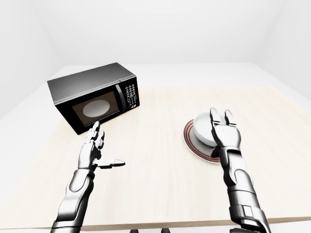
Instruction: Pick up the white bowl and put it on the plate.
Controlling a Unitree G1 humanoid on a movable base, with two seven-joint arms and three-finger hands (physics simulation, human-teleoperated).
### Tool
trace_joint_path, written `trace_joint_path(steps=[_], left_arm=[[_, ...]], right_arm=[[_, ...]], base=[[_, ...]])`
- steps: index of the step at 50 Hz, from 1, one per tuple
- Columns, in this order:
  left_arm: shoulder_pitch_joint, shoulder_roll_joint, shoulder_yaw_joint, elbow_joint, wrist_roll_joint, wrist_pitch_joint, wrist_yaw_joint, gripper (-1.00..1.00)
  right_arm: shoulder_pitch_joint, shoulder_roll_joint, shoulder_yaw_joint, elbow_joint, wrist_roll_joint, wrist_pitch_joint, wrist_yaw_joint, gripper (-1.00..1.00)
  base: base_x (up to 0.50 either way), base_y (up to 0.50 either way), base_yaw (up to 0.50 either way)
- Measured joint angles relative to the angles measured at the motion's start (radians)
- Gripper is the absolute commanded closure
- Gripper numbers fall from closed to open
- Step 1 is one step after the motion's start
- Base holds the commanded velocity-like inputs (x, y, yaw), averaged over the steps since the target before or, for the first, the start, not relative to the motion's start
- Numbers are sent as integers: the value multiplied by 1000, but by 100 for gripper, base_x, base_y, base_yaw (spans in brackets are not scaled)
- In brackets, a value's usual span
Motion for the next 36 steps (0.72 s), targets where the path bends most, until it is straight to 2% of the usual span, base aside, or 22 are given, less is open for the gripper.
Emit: trace_joint_path(steps=[7,12,23,27,36], left_arm=[[0,0,0,0,0,0,0,-100],[0,0,0,0,0,0,0,-100],[0,0,0,0,0,0,0,-100],[0,0,0,0,0,0,0,-100],[0,0,0,0,0,0,0,-100]], right_arm=[[24,16,-53,-214,20,19,132,-100],[31,24,-94,-376,37,45,238,-100],[1,10,-172,-691,87,127,466,-100],[-33,-9,-194,-785,110,170,540,-100],[-155,-108,-240,-973,186,171,702,-100]], base=[[0,0,0],[0,0,0],[0,0,0],[0,0,0],[0,0,0]])
